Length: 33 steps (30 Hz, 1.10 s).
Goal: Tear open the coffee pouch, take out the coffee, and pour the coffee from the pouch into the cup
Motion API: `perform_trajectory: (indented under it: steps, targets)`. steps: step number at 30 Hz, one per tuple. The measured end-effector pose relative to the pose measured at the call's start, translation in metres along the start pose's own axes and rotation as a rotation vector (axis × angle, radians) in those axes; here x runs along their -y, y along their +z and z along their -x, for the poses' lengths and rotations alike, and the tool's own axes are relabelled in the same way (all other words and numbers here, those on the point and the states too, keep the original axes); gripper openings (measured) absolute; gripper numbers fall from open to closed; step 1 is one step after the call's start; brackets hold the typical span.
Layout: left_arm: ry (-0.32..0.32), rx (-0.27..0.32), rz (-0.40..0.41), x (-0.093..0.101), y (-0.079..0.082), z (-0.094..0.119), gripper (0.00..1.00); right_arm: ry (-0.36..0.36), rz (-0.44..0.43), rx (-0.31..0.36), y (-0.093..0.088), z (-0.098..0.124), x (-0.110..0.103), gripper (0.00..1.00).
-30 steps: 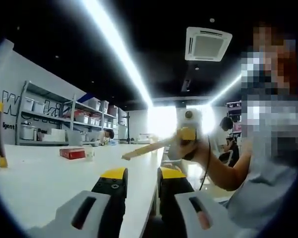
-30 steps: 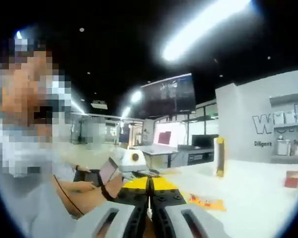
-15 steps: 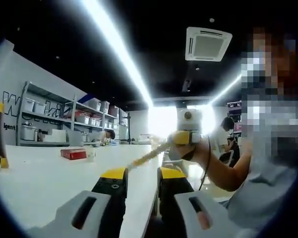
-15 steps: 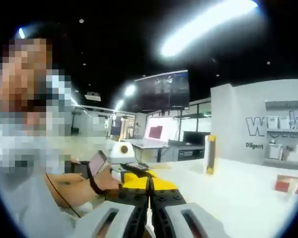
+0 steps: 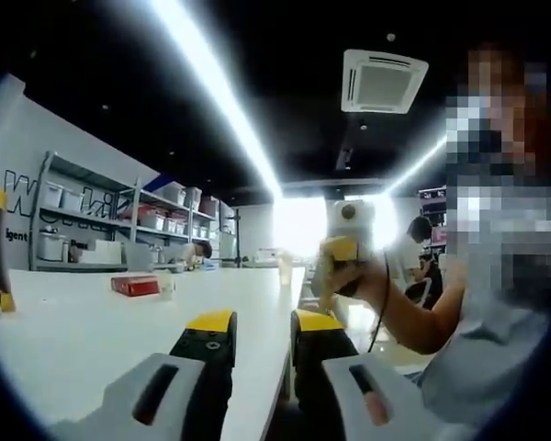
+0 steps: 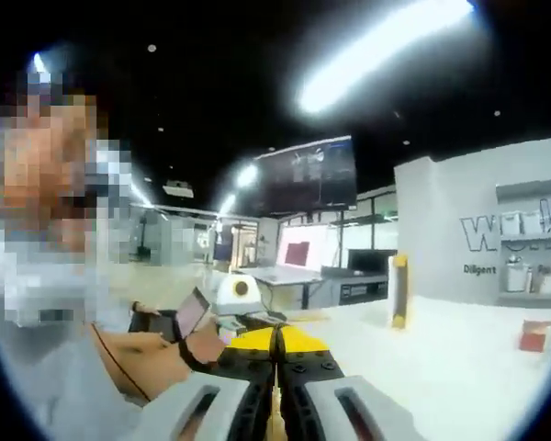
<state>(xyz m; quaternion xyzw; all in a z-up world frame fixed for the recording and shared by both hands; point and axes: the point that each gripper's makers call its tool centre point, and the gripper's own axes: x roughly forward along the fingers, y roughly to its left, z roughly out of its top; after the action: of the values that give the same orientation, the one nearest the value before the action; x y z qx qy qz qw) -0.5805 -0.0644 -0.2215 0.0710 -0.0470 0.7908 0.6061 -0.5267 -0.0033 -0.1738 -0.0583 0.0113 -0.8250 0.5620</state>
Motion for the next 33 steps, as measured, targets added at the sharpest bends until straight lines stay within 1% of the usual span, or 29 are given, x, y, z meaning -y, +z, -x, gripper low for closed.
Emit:
perform_trajectory:
  steps: [1, 3, 4, 6, 8, 10, 13, 17, 22, 25, 26, 27, 29, 30, 31, 32, 33]
  targets:
    - [0.001, -0.003, 0.001, 0.0, -0.001, 0.0, 0.26, 0.019, -0.007, 0.003, 0.0, -0.002, -0.006, 0.01]
    - [0.002, -0.008, -0.002, 0.001, -0.002, -0.001, 0.26, 0.072, -0.035, 0.051, 0.01, -0.003, -0.019, 0.01]
    - [0.001, -0.009, -0.004, 0.003, -0.002, -0.001, 0.26, 0.081, -0.04, 0.052, 0.01, -0.003, -0.021, 0.01]
    - [-0.001, -0.011, -0.013, 0.005, -0.001, -0.001, 0.26, 0.077, -0.036, 0.047, 0.009, -0.004, -0.023, 0.01]
    - [-0.004, -0.004, -0.013, 0.005, 0.001, -0.001, 0.26, 0.062, -0.021, 0.011, 0.002, -0.005, -0.02, 0.01]
    - [-0.003, -0.001, -0.008, 0.004, 0.001, -0.001, 0.26, 0.062, -0.034, 0.016, -0.001, -0.005, -0.016, 0.01]
    - [0.005, -0.016, -0.011, 0.002, -0.003, -0.001, 0.26, 0.032, -0.038, 0.006, -0.005, -0.007, -0.006, 0.01]
    - [0.004, -0.01, -0.014, 0.005, 0.001, 0.001, 0.26, 0.039, -0.032, -0.007, -0.006, -0.013, -0.01, 0.01]
    - [0.007, -0.007, -0.018, 0.004, 0.004, 0.003, 0.26, 0.077, -0.033, 0.018, 0.003, -0.014, -0.025, 0.01]
    - [0.015, -0.008, -0.014, 0.001, 0.003, 0.003, 0.26, 0.09, -0.025, 0.018, 0.004, -0.014, -0.03, 0.01]
    - [0.017, -0.011, -0.013, 0.0, 0.002, 0.003, 0.26, 0.089, -0.022, 0.014, 0.003, -0.014, -0.029, 0.01]
    - [0.015, -0.013, -0.013, 0.0, 0.002, 0.003, 0.26, 0.07, -0.014, 0.007, 0.001, -0.014, -0.023, 0.01]
    - [0.011, -0.015, -0.011, 0.001, 0.002, 0.003, 0.27, -0.042, 0.043, -0.064, -0.013, -0.011, 0.004, 0.01]
    - [0.011, -0.015, -0.013, 0.002, 0.002, 0.003, 0.27, -0.091, 0.059, -0.096, -0.02, -0.009, 0.015, 0.01]
    - [0.011, -0.015, -0.014, 0.002, 0.002, 0.003, 0.27, -0.089, 0.056, -0.095, -0.021, -0.009, 0.017, 0.01]
    - [0.01, -0.014, -0.014, 0.002, 0.002, 0.003, 0.27, -0.059, 0.033, -0.072, -0.018, -0.009, 0.012, 0.01]
    - [0.008, -0.013, -0.016, 0.003, 0.002, 0.003, 0.27, -0.045, 0.019, -0.056, -0.015, -0.008, 0.009, 0.01]
